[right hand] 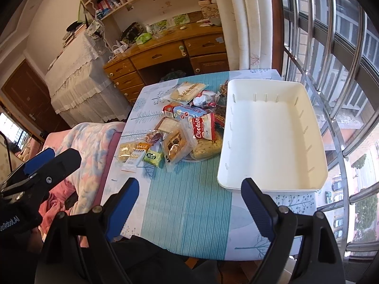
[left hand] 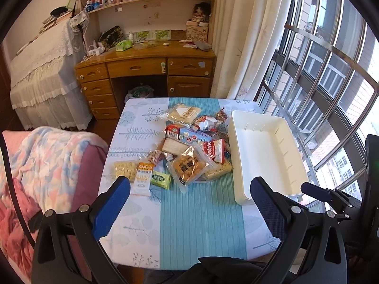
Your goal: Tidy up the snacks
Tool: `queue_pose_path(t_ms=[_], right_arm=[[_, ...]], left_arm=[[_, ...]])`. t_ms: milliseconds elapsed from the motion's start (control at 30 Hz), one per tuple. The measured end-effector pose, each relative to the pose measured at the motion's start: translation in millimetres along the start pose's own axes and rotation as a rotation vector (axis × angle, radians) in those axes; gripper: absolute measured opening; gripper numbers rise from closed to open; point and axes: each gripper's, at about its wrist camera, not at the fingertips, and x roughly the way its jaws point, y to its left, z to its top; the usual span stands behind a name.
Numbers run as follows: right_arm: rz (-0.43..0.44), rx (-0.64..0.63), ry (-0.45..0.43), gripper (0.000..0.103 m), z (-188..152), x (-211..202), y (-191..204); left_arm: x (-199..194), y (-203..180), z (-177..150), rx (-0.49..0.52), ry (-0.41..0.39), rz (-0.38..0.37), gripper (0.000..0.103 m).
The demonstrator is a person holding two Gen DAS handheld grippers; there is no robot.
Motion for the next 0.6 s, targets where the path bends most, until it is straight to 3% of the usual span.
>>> queue_pose_path(t_ms=[333,600], right_arm=[[-0.109,0.121,-0.070,0.089,1.4,1.7,30.1],[-0.216,0.230,-0.098,0.089,-0.6,15.5,55.7]], left_arm=[[14.6,45.4,25.8,0.071,0.003,-0.087,0.101],[32.6,90.3,30.2,0.109,0.066,-0.138,0.101]])
